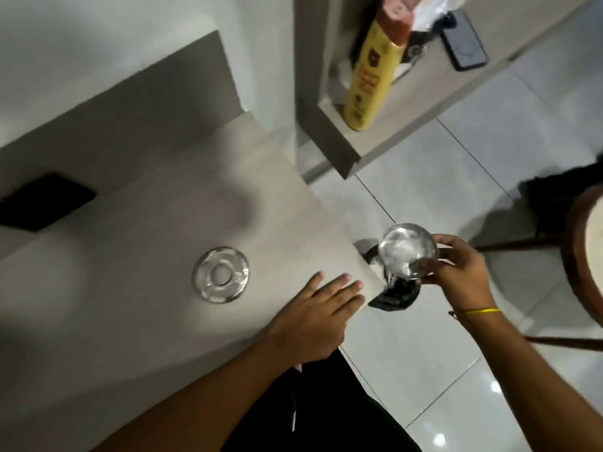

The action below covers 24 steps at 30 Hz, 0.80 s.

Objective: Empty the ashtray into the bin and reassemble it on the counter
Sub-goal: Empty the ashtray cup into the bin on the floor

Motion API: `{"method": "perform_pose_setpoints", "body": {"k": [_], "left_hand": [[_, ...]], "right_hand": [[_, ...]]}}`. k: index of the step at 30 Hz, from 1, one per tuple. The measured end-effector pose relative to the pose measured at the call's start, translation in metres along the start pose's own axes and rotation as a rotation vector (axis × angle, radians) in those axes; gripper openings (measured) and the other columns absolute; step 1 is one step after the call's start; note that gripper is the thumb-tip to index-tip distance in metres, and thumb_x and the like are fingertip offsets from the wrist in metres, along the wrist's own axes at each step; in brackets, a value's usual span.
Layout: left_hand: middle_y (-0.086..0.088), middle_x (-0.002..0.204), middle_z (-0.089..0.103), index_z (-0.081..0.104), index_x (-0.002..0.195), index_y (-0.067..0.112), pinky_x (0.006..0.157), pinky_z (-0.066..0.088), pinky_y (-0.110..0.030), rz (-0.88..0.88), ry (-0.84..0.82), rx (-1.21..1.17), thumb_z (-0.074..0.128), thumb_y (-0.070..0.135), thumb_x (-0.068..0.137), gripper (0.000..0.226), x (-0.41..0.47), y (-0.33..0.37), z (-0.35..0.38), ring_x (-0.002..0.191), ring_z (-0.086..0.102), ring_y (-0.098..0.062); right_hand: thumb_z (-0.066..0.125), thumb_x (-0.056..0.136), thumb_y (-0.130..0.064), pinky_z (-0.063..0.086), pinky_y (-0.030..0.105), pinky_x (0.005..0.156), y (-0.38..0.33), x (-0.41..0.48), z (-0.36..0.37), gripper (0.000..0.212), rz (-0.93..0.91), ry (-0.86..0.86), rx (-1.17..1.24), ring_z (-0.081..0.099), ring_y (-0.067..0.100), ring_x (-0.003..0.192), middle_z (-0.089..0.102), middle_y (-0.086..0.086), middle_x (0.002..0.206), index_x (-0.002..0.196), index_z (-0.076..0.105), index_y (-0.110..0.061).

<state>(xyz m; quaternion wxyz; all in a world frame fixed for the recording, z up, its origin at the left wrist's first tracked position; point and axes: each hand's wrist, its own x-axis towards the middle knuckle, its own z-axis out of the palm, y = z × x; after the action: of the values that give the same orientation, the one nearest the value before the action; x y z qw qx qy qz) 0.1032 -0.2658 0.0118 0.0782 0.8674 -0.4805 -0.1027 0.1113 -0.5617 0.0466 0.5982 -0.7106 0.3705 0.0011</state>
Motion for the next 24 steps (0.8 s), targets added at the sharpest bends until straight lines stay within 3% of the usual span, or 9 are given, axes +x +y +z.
{"method": "perform_pose_setpoints", "body": {"k": [3, 5, 8, 13, 15, 18, 22, 24], "left_hand": [[0.002, 0.181, 0.030, 0.036, 0.167, 0.026, 0.135, 0.020, -0.058, 0.002, -0.030, -0.035, 0.051, 0.044, 0.099, 0.072, 0.040, -0.006, 0.000, 0.169, 0.022, -0.021], [0.003, 0.182, 0.028, 0.035, 0.167, 0.027, 0.136, 0.019, -0.059, 0.001, -0.042, -0.021, 0.052, 0.046, 0.099, 0.073, 0.054, -0.007, 0.003, 0.170, 0.018, -0.021], [0.003, 0.181, 0.028, 0.036, 0.166, 0.027, 0.134, 0.022, -0.061, 0.005, -0.039, 0.007, 0.055, 0.046, 0.099, 0.073, 0.058, -0.008, 0.009, 0.170, 0.018, -0.022], [0.003, 0.180, 0.030, 0.038, 0.164, 0.026, 0.133, 0.018, -0.061, 0.005, 0.004, 0.033, 0.058, 0.042, 0.098, 0.071, 0.059, -0.008, 0.015, 0.171, 0.016, -0.022], [0.002, 0.180, 0.026, 0.036, 0.164, 0.026, 0.134, 0.014, -0.059, 0.019, 0.008, 0.056, 0.057, 0.042, 0.098, 0.070, 0.059, -0.007, 0.017, 0.171, 0.011, -0.022], [0.004, 0.181, 0.022, 0.035, 0.164, 0.026, 0.136, 0.012, -0.058, 0.011, 0.016, 0.056, 0.056, 0.044, 0.100, 0.070, 0.057, -0.010, 0.019, 0.171, 0.008, -0.019], [0.003, 0.180, 0.031, 0.040, 0.164, 0.024, 0.136, 0.016, -0.060, -0.004, 0.030, 0.045, 0.058, 0.045, 0.100, 0.069, 0.058, -0.008, 0.017, 0.171, 0.014, -0.020], [0.001, 0.179, 0.033, 0.041, 0.163, 0.022, 0.135, 0.019, -0.062, 0.002, 0.039, 0.039, 0.059, 0.043, 0.099, 0.070, 0.058, -0.007, 0.015, 0.170, 0.018, -0.022]], "right_hand": [[0.071, 0.083, 0.018, 0.068, 0.049, 0.058, 0.040, 0.023, -0.038, 0.048, -0.028, 0.176, -0.041, 0.073, 0.053, 0.086, 0.069, 0.007, 0.089, 0.114, 0.066, -0.019], [0.071, 0.083, 0.010, 0.066, 0.060, 0.069, 0.067, 0.041, -0.055, 0.049, -0.110, 0.286, -0.158, 0.073, 0.051, 0.087, 0.067, -0.002, 0.087, 0.114, 0.064, -0.028], [0.067, 0.078, -0.005, 0.062, 0.054, 0.076, 0.106, 0.065, -0.067, 0.054, -0.266, 0.342, -0.405, 0.068, 0.035, 0.074, 0.067, 0.004, 0.083, 0.124, 0.056, -0.030], [0.074, 0.088, -0.011, 0.058, 0.051, 0.069, 0.171, 0.111, -0.056, 0.083, -0.373, 0.137, -0.813, 0.069, 0.049, 0.078, 0.060, 0.019, 0.109, 0.158, 0.035, -0.035], [0.075, 0.084, -0.003, 0.056, 0.049, 0.059, 0.194, 0.126, -0.050, 0.093, -0.468, 0.048, -0.954, 0.068, 0.049, 0.070, 0.057, 0.021, 0.105, 0.161, 0.032, -0.034], [0.075, 0.077, 0.001, 0.057, 0.044, 0.057, 0.224, 0.140, -0.041, 0.103, -0.542, -0.055, -1.097, 0.070, 0.046, 0.073, 0.060, 0.020, 0.108, 0.163, 0.031, -0.037], [0.073, 0.079, 0.001, 0.058, 0.044, 0.056, 0.253, 0.153, -0.028, 0.103, -0.648, -0.127, -1.190, 0.068, 0.045, 0.081, 0.059, 0.021, 0.110, 0.163, 0.028, -0.039], [0.078, 0.077, 0.003, 0.056, 0.043, 0.053, 0.267, 0.157, -0.023, 0.105, -0.702, -0.149, -1.196, 0.067, 0.043, 0.074, 0.058, 0.022, 0.101, 0.161, 0.028, -0.037]]}}
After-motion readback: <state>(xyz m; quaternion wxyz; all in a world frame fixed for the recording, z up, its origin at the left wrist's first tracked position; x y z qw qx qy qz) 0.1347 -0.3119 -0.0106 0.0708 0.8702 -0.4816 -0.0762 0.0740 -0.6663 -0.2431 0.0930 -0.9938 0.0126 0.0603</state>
